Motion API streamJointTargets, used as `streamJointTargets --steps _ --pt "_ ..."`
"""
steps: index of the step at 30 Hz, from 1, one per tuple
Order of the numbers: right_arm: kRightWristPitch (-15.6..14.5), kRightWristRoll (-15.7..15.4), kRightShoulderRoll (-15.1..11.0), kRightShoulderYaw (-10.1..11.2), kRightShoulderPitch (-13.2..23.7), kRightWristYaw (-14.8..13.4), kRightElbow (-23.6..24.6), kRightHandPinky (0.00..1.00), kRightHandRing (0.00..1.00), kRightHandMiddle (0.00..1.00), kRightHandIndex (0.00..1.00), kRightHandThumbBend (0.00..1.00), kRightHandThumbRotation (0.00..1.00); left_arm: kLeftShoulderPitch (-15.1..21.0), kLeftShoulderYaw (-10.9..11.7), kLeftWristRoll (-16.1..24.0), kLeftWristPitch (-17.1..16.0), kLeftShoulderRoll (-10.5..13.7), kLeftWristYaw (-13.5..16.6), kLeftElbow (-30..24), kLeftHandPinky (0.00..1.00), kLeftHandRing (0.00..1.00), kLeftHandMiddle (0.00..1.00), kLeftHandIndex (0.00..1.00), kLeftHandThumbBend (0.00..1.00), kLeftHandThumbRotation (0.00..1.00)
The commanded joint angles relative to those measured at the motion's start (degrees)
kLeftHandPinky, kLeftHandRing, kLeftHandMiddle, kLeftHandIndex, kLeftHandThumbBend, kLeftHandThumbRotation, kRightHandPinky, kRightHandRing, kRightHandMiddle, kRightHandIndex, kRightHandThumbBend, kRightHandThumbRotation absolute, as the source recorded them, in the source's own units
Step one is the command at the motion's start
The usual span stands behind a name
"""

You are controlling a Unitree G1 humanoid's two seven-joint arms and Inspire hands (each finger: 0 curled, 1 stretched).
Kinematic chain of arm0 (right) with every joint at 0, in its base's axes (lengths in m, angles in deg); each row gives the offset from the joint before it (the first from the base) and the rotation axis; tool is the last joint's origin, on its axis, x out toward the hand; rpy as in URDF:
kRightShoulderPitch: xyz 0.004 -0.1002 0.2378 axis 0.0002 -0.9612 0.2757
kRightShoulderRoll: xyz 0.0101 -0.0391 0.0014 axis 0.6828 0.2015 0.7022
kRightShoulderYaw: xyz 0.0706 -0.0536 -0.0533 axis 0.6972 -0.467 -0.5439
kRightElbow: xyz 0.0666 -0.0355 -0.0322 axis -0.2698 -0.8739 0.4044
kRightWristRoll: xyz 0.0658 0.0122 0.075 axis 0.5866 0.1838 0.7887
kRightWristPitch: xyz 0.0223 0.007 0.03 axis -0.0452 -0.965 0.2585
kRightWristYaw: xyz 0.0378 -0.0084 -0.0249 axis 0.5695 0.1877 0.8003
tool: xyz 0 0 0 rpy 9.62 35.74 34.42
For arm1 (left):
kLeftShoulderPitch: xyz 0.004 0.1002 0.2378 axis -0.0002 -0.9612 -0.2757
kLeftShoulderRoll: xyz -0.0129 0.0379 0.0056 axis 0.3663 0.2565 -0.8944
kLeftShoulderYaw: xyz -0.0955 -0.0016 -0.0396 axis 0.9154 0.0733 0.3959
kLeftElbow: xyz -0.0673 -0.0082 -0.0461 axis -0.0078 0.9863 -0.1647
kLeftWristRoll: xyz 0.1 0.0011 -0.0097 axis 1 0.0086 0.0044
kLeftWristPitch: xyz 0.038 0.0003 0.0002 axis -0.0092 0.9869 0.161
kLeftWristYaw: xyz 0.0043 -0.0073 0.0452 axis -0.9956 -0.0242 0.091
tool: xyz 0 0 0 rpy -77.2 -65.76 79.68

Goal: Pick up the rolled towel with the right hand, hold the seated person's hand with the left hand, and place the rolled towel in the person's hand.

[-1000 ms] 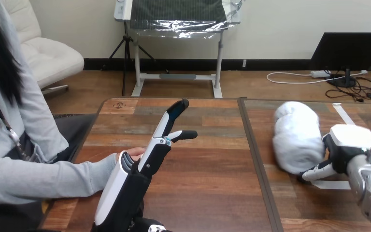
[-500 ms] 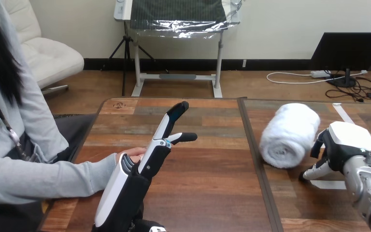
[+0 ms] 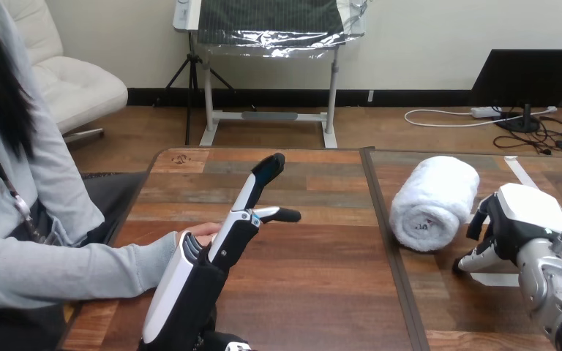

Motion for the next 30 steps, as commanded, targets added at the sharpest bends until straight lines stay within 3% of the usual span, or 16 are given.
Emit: streamJointTargets --steps 1,15,21,27,30 --pt "0.37 0.94 0.59 1.05 0.87 -1.39 0.61 0.26 0.34 0.43 0.49 0.84 0.00 2.33 0.26 -1.06 0.31 -0.08 0.01 -1.38 0.72 0.97 1.00 1.00 1.00 0.74" --pt "0.61 1.51 0.92 1.47 1.06 -2.23 0.85 0.31 0.40 0.48 0.52 0.84 0.00 2.85 -0.27 -1.81 0.03 0.51 -0.21 -0.46 0.71 0.97 1.00 1.00 1.00 0.73" --pt "0.75 1.23 0.90 1.21 1.22 -1.88 0.86 0.33 0.41 0.50 0.53 0.85 0.00 3.04 -2.31 -4.20 0.29 1.31 -0.65 -0.11 0.72 0.99 1.00 1.00 1.00 0.71" --pt "0.71 0.94 0.88 0.86 1.37 -1.33 0.89 0.33 0.42 0.51 0.53 0.85 0.00 3.14 -2.65 -5.01 0.41 1.61 -1.29 -0.07 0.73 1.00 1.00 1.00 1.00 0.69" --pt "0.66 0.79 0.93 0.74 1.40 -1.33 0.89 0.34 0.43 0.52 0.54 0.85 0.00 3.00 -1.76 -4.35 0.88 1.41 -1.55 -0.55 0.74 1.00 1.00 1.00 1.00 0.68"
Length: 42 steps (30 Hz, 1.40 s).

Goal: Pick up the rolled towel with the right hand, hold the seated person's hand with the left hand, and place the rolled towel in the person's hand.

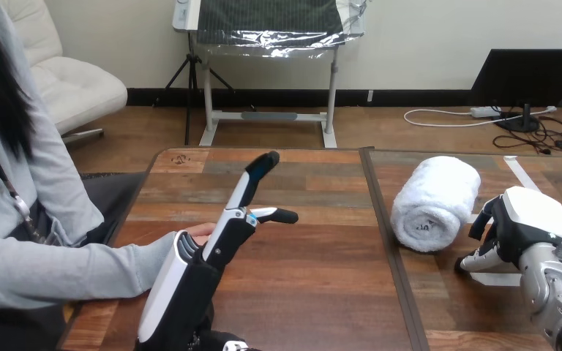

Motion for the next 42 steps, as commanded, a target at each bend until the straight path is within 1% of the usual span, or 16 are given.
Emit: streamJointTargets --steps 1,9,14,18,21,24,26,28,30,33,34,35,38,41,42 --pt "0.40 -0.35 0.84 -0.39 1.93 -0.60 0.88 0.35 0.44 0.52 0.55 0.85 0.00 3.01 0.18 -0.51 0.79 0.40 -0.49 -0.71 0.74 1.00 1.00 1.00 1.00 0.68" --pt "-0.37 -0.41 1.08 -0.34 2.15 0.16 0.82 0.35 0.45 0.53 0.57 0.86 0.00 2.98 0.80 -0.28 1.33 0.30 -0.90 -1.21 0.74 1.00 1.00 1.00 1.00 0.70" --pt "-0.80 -0.98 1.05 -0.86 2.25 0.02 0.85 0.33 0.43 0.52 0.58 0.87 0.01 2.99 0.47 -0.92 1.28 0.33 -1.09 -1.08 0.75 1.00 1.00 1.00 1.00 0.70" --pt "-1.52 -1.14 1.00 -0.99 2.57 1.04 0.84 0.33 0.43 0.52 0.58 0.88 0.04 3.42 -0.31 -1.86 0.85 0.74 -1.48 -0.52 0.78 1.00 1.00 1.00 1.00 0.69" --pt "-2.46 -1.32 1.01 -1.12 2.95 1.80 0.88 0.32 0.43 0.52 0.59 0.88 0.06 3.09 0.15 -1.58 1.22 0.47 -1.57 -1.01 0.79 1.00 1.00 1.00 1.00 0.69" --pt "-2.97 -0.64 0.93 -0.40 3.38 2.89 1.05 0.33 0.44 0.54 0.60 0.88 0.09 3.08 -0.26 -2.15 1.24 0.56 -1.70 -0.90 0.79 1.00 1.00 1.00 1.00 0.68" --pt "-3.29 -0.41 0.92 -0.16 3.60 3.25 1.15 0.34 0.46 0.55 0.62 0.88 0.12 3.21 -0.23 -2.23 1.12 0.51 -1.71 -0.64 0.80 1.00 1.00 1.00 1.00 0.68" --pt "-3.90 -0.68 0.85 -0.41 3.95 3.49 1.26 0.35 0.47 0.56 0.63 0.88 0.15 3.19 1.13 -1.04 0.68 -0.12 -1.42 -0.69 0.80 1.00 1.00 1.00 1.00 0.69" --pt "-4.24 -0.71 0.79 -0.43 4.22 3.61 1.40 0.36 0.47 0.57 0.63 0.88 0.18 3.16 1.70 -0.65 0.48 -0.42 -1.26 -0.67 0.80 1.00 1.00 1.00 1.00 0.70" --pt "-4.56 -0.26 0.76 -0.01 4.61 3.96 1.65 0.36 0.47 0.57 0.64 0.88 0.25 3.23 1.69 -0.86 0.44 -0.46 -1.23 -0.47 0.78 0.99 1.00 1.00 1.00 0.71" --pt "-4.68 -0.03 0.76 0.20 4.75 4.19 1.72 0.36 0.47 0.56 0.63 0.88 0.31 3.29 1.70 -0.91 0.44 -0.46 -1.26 -0.38 0.78 0.99 1.00 1.00 1.00 0.71" --pt "-4.77 0.12 0.77 0.34 4.85 4.34 1.77 0.36 0.47 0.56 0.63 0.89 0.33 3.33 1.71 -0.95 0.44 -0.45 -1.30 -0.31 0.78 0.99 1.00 1.00 1.00 0.71" --pt "-4.74 0.46 0.65 0.54 5.21 4.78 2.10 0.37 0.48 0.56 0.63 0.89 0.40 3.55 0.45 -2.39 0.45 0.08 -1.66 -0.03 0.78 0.99 1.00 1.00 1.00 0.71" --pt "-4.76 1.08 0.59 0.95 5.55 5.35 2.46 0.38 0.49 0.57 0.66 0.91 0.49 3.41 1.19 -1.74 0.71 -0.18 -1.61 -0.28 0.78 0.99 1.00 1.00 1.00 0.71" --pt "-4.54 1.66 0.53 1.42 5.73 6.01 2.69 0.39 0.50 0.57 0.67 0.91 0.51 3.44 1.75 -1.12 0.59 -0.31 -1.56 -0.33 0.78 0.99 1.00 1.00 1.00 0.71"
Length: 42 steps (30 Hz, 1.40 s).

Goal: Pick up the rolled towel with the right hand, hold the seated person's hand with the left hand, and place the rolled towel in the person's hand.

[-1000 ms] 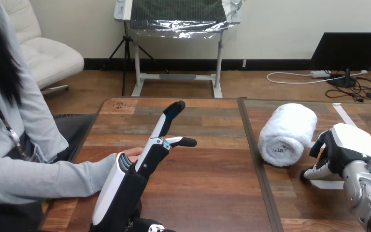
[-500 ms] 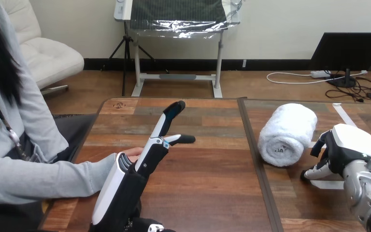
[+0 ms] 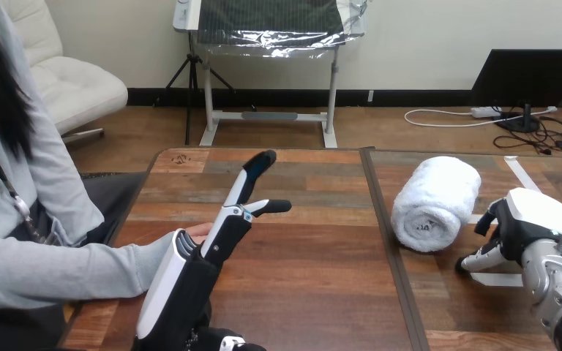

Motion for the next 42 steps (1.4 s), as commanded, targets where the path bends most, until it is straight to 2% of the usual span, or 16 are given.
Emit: streamJointTargets --steps 1,7,9,10,14,17,19,21,33,42 --pt "0.26 1.72 0.42 1.26 4.46 1.54 2.55 0.40 0.51 0.59 0.71 0.93 0.57 3.43 1.24 0.31 -0.56 -0.18 0.09 -0.34 0.78 0.99 1.00 1.00 1.00 0.72" --pt "0.17 4.56 0.42 3.27 5.40 4.34 3.50 0.41 0.52 0.63 0.80 0.96 0.66 3.65 1.26 0.50 -0.22 0.13 -0.13 -0.23 0.79 0.99 1.00 1.00 1.00 0.72" --pt "0.08 4.85 0.27 3.18 5.75 5.21 3.81 0.41 0.54 0.65 0.82 0.98 0.68 3.54 1.66 0.97 -0.08 0.01 -0.11 -0.58 0.79 1.00 1.00 1.00 1.00 0.72" --pt "0.01 4.69 0.17 2.95 5.91 5.53 3.94 0.47 0.61 0.71 0.85 0.99 0.71 3.41 1.81 1.14 0.04 -0.06 -0.09 -0.83 0.79 1.00 1.00 1.00 1.00 0.72" --pt "0.16 4.88 -0.11 2.95 6.32 6.53 4.60 0.57 0.73 0.80 0.91 1.00 0.75 3.07 1.72 1.14 0.34 -0.33 -0.03 -1.24 0.79 0.99 1.00 1.00 1.00 0.71" --pt "0.20 6.76 -0.17 4.43 6.71 8.75 5.16 0.66 0.83 0.88 0.95 1.00 0.76 3.33 1.65 1.05 0.37 -0.35 0.00 -0.92 0.78 0.99 1.00 1.00 1.00 0.71" --pt "0.09 7.21 -0.31 4.64 7.05 9.72 5.57 0.73 0.91 0.94 0.97 1.00 0.77 3.42 1.73 1.19 0.49 -0.28 -0.05 -1.00 0.78 0.99 1.00 1.00 1.00 0.71" --pt "-0.15 7.47 -0.43 4.68 7.41 10.56 5.85 0.76 0.94 0.96 0.98 1.00 0.77 3.44 1.57 1.05 0.61 -0.21 -0.10 -1.10 0.78 0.99 1.00 1.00 1.00 0.72" --pt "0.06 9.35 -0.98 6.13 8.89 13.98 7.00 0.78 1.00 1.00 1.00 1.00 0.81 3.39 1.44 1.02 1.07 -0.03 -0.23 -1.30 0.78 0.99 1.00 1.00 1.00 0.72" --pt "-1.04 9.31 -1.10 5.85 10.39 14.50 7.32 0.79 1.00 1.00 1.00 1.00 0.84 3.49 0.59 -0.15 0.78 0.28 -0.47 -0.63 0.80 1.00 1.00 1.00 1.00 0.70"
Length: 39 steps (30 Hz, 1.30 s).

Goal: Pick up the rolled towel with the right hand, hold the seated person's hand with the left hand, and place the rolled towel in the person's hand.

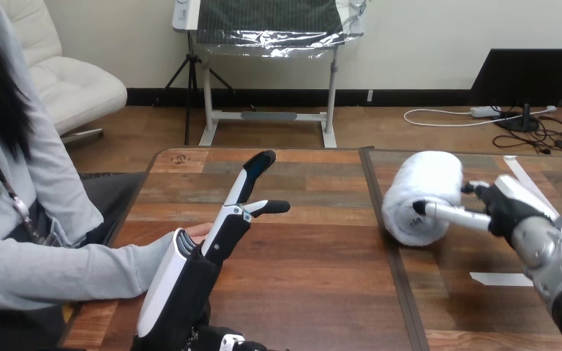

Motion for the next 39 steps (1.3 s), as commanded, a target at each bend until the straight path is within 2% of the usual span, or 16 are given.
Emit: streamJointTargets --steps 1,8,15,20,26,29,39 --pt "-0.40 0.47 -0.77 0.82 6.69 -0.08 2.81 0.79 1.00 1.00 1.00 1.00 0.84 3.44 0.10 -0.64 0.07 0.29 -0.07 -0.60 0.80 1.00 1.00 1.00 1.00 0.70" --pt "-0.92 0.00 -0.82 0.36 7.82 0.27 2.76 0.77 1.00 1.00 1.00 1.00 0.86 3.68 0.23 -0.50 -0.07 0.58 -0.31 0.01 0.81 1.00 1.00 1.00 1.00 0.69" --pt "-1.35 -0.21 -0.70 0.27 9.11 -0.02 2.21 0.76 1.00 1.00 1.00 1.00 0.88 3.28 1.25 0.99 0.54 -0.09 -0.11 -0.97 0.81 1.00 1.00 1.00 1.00 0.69" --pt "-1.65 -0.31 -0.60 0.22 9.87 0.06 1.84 0.73 1.00 1.00 1.00 1.00 0.89 3.31 1.18 1.07 0.35 -0.25 -0.03 -0.76 0.81 1.00 1.00 1.00 1.00 0.69" --pt "-2.65 -0.51 -0.34 0.12 10.89 -0.36 1.07 0.71 1.00 1.00 1.00 1.00 0.90 3.11 0.77 1.16 0.73 -0.48 0.00 -0.91 0.81 1.00 1.00 1.00 1.00 0.69" --pt "-3.62 -0.09 -0.12 0.52 11.46 -0.02 0.73 0.71 1.00 1.00 1.00 1.00 0.91 3.17 0.98 1.66 0.77 -0.71 0.14 -0.98 0.81 1.00 1.00 1.00 1.00 0.69" --pt "-5.70 -0.72 0.41 -0.03 12.84 -0.53 -0.23 0.70 0.98 1.00 1.00 1.00 0.92 3.32 1.44 2.64 0.40 -1.49 0.67 -0.47 0.81 1.00 1.00 1.00 1.00 0.69"
